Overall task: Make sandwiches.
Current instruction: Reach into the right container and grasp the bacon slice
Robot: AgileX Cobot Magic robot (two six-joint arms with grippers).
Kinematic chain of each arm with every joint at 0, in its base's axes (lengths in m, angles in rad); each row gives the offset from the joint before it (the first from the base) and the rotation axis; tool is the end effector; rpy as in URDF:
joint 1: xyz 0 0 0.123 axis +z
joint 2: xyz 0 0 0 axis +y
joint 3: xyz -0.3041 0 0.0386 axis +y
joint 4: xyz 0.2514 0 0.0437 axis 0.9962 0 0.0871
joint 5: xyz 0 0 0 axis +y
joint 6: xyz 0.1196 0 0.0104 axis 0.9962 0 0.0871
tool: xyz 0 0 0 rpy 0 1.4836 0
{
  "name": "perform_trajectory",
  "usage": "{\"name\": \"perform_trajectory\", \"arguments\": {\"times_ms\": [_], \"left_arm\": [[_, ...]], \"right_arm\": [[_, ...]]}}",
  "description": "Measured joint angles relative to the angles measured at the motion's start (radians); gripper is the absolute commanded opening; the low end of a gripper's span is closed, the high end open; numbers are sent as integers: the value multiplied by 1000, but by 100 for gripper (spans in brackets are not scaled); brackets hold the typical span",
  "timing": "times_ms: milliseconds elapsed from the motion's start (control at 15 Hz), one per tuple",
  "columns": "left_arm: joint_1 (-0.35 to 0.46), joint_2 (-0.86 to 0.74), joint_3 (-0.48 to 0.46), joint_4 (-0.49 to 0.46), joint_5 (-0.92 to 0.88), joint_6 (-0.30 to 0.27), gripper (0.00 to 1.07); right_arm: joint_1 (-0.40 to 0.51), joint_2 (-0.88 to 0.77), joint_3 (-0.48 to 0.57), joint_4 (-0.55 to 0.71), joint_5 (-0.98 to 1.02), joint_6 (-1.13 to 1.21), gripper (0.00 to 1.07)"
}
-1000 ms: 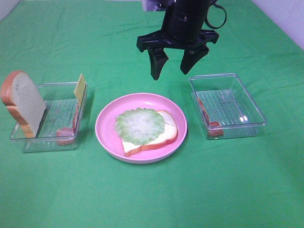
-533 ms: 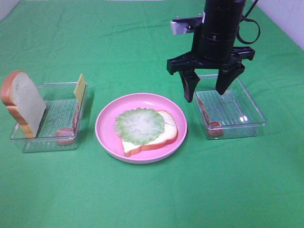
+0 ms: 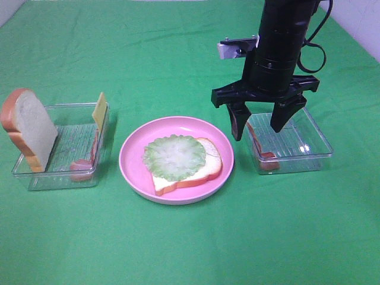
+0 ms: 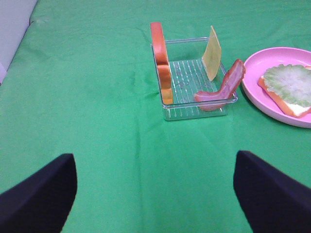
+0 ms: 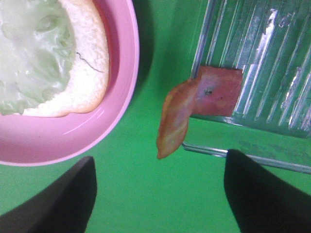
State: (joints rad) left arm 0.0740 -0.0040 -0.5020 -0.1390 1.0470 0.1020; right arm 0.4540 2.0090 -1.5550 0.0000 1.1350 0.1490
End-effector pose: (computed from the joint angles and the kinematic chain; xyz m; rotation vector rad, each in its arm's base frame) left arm 0.0028 -0.0142 0.2686 0.0340 2.0170 -0.0541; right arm 0.3750 0.1830 0.1912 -0.4672 3.0399 0.0315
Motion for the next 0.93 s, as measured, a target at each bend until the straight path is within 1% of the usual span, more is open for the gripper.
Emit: {"name": "perform_trajectory", "arguments": {"times_ms": [133,333,400,600,667,733,800,867,933], "left_arm": [[0,0,0,0,0,0,83],[0,0,0,0,0,0,83],[0,0,0,0,0,0,83],[0,0,0,0,0,0,83],[0,0,0,0,0,0,83],[0,0,0,0,0,0,83],[0,0,0,0,0,0,83],[0,0,0,0,0,0,83],[0,0,0,0,0,0,83]], "right_arm": [[0,15,2,-43,-40,0,69],[0,18,3,-46,-64,0,63],[0,18,3,-46,-64,0,63],[0,47,3,-50,-64,0,57],[0,48,3,-52,-64,0,52],[0,48,3,-52,-64,0,52],[0,48,3,-52,-64,0,48],[0,49,3,-52,-64,0,42],[0,49,3,-52,-64,0,39]]}}
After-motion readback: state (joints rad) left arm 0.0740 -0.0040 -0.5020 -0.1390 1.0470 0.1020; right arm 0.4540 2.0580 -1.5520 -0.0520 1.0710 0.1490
